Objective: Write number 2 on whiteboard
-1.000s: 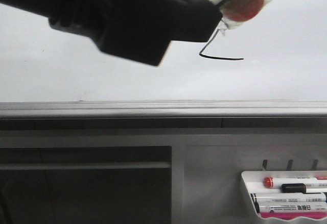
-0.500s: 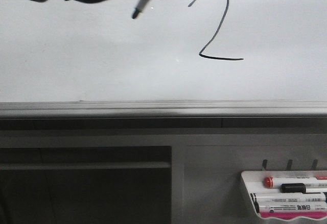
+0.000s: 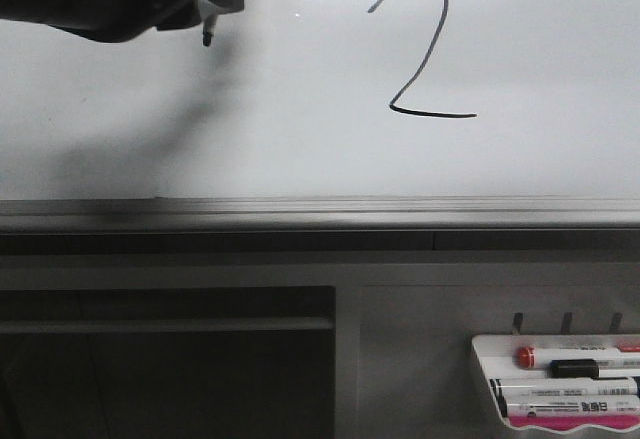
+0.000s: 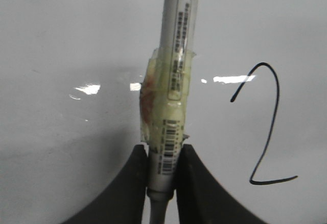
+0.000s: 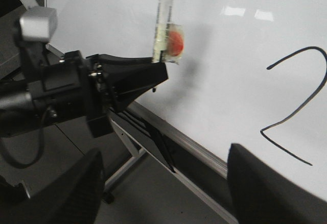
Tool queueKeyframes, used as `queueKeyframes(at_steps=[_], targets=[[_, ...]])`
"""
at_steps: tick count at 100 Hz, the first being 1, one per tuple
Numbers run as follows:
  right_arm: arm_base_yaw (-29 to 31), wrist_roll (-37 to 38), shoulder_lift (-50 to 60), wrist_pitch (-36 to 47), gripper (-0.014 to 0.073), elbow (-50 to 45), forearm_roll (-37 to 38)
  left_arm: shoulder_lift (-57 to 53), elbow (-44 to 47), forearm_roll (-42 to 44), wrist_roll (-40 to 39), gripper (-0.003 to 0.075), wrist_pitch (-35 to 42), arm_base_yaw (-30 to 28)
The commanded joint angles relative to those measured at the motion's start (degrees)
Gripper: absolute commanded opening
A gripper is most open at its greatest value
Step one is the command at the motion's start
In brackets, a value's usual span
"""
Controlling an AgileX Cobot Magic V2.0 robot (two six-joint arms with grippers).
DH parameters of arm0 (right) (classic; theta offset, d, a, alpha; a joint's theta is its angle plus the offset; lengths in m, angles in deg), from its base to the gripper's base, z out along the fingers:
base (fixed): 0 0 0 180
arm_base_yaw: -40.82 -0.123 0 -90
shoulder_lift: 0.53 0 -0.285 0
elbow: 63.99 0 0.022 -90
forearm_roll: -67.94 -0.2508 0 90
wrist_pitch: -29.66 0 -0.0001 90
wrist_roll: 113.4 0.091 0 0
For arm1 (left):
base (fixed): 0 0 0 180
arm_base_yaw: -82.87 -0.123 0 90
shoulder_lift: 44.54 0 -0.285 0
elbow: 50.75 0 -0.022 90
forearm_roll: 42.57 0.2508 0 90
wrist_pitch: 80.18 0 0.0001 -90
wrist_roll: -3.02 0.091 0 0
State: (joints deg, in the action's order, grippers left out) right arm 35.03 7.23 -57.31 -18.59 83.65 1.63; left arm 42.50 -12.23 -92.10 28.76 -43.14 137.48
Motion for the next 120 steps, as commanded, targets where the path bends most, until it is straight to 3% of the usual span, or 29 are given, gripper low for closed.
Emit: queueKeyframes(at_steps=[1,20,45,57,74,83,98,120], targets=[[0.24,0.26,0.66,0.02,0.0456,1.69,-2.70,1.75,-3.86,0.85,-0.59,-0.0020,3.94,-1.24],[0.24,0.19,0.66,-0.24,0.0456,1.69,-2.50,5.19,-6.96,0.85,-0.59,-0.0020,-2.03,-4.58],[0.24,0.19,0.66,0.44,0.0456,1.69,-2.50,5.30,-7.00,1.23,-0.59,-0.0012,-3.34,-6.17],[0.24,0.19,0.66,0.56,0.0456,1.69,-2.50,5.30,-7.00,1.23,-0.59,0.0083,-4.90,-6.64],[0.24,0.19,0.66,0.56,0.0456,1.69,-2.25,4.75,-7.00,1.12,-0.59,0.0361,-4.90,-6.49],[0.24,0.19,0.66,0.68,0.0456,1.69,-1.79,3.51,-7.00,1.12,-0.04,0.0456,-5.23,-6.15],[0.24,0.19,0.66,1.50,0.0456,1.69,-1.04,0.28,-6.88,1.38,2.80,0.0471,-7.04,-6.15],[0.24,0.19,1.69,5.95,0.0454,1.69,-0.83,-8.33,-6.11,1.38,13.35,0.0470,-18.71,-6.15]])
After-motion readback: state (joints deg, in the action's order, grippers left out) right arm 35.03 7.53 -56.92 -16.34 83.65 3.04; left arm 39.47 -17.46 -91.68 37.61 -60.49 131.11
